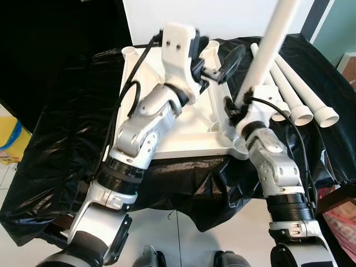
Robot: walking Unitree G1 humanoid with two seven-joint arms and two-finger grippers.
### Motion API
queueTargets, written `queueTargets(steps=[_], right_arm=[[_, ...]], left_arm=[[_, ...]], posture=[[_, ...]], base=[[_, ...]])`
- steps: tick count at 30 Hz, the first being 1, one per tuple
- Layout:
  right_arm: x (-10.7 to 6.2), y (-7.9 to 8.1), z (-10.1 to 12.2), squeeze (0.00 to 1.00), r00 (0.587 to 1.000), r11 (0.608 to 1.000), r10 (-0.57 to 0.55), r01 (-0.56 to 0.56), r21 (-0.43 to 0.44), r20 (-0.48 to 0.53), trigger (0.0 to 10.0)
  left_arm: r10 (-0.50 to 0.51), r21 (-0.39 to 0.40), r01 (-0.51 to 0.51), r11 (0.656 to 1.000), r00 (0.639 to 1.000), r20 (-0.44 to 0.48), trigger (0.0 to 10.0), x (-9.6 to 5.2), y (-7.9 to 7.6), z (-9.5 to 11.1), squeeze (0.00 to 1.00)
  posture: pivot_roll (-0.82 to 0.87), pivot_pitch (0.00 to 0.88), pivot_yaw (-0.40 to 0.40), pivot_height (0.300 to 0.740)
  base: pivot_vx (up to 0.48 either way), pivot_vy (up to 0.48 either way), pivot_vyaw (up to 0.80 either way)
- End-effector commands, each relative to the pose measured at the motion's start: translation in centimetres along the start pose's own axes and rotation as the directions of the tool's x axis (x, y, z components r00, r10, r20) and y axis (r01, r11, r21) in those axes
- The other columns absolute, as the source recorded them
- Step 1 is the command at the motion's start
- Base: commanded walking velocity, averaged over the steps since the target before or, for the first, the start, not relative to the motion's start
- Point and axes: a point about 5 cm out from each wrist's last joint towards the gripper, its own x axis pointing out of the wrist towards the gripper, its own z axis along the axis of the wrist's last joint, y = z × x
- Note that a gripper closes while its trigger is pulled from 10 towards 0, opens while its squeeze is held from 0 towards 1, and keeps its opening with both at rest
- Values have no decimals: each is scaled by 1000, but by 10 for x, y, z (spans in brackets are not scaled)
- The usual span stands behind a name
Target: Building children table
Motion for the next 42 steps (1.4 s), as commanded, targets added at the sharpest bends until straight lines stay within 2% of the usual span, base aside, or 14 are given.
queueTargets(steps=[1,5,12,15,22,28,32,42], right_arm=[[-4,-3,2,0,999,1000,-21,20,15,33,10000],[-9,-8,0,0,998,999,-45,44,30,40,10000],[-12,-10,0,0,997,998,-59,58,32,57,10000],[-14,-14,-1,0,996,998,-61,59,18,68,10000],[-17,-20,-6,0,996,998,-59,60,-5,63,10000],[-19,-22,-8,0,996,998,-62,62,-7,63,10000],[-26,-29,-20,0,997,997,-72,72,-8,42,10000],[-28,-33,-37,0,997,997,-73,73,6,17,10000]], left_arm=[[-23,6,23,1000,999,-31,10000,-6,0,-10,0],[13,-7,-13,1000,997,-73,10000,-16,1,-24,0],[25,4,-25,1000,995,-97,10000,-24,-1,-35,0],[16,20,-13,1000,989,-146,10000,-36,-6,-50,0],[-12,25,17,1000,982,-191,10000,-47,-16,-65,0],[-19,27,25,999,979,-205,10000,-52,-20,-70,0],[-60,11,65,998,968,-243,10000,-61,-24,-78,0],[-113,6,119,993,955,-275,10000,-68,-32,-82,0]], posture=[[-122,83,34,740],[-121,84,31,740],[-121,83,30,740],[-122,80,27,740],[-125,76,24,740],[-124,75,23,740],[-126,72,25,740],[-125,70,30,740]], base=[[0,0,0],[0,0,0],[0,0,0],[0,0,0],[0,0,0],[0,0,0],[0,0,0],[0,0,0]])
